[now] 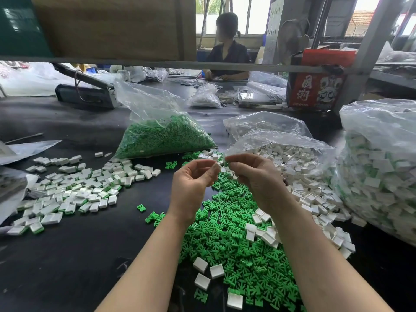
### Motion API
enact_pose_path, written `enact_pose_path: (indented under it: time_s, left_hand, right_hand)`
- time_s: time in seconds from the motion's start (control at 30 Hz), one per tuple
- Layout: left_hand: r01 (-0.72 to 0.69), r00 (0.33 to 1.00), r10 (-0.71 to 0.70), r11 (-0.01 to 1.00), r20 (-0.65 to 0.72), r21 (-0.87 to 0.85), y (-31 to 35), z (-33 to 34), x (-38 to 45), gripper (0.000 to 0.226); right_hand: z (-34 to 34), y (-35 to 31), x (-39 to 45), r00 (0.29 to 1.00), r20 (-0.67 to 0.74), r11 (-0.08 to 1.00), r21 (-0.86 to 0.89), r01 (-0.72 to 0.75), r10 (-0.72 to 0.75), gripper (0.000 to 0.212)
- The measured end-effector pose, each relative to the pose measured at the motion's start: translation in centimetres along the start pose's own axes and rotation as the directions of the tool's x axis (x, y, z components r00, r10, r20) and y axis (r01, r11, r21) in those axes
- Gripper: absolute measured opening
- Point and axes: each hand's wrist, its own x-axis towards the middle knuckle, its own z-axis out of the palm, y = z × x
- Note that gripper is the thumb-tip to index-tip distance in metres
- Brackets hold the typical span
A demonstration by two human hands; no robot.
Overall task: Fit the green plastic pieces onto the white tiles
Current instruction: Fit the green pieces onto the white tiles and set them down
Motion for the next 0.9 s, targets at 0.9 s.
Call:
enact_pose_path:
  time_s: [0.9]
  left_hand:
    - [0.068, 0.996, -0.069, 0.997, 0.051, 0.023, 0.1, -0.37, -0.05, 0.023]
  right_hand:
    - [0.35, 0.98, 0.01, 0.975, -0.028, 0.931, -0.304, 0.2, -0.219, 0.015]
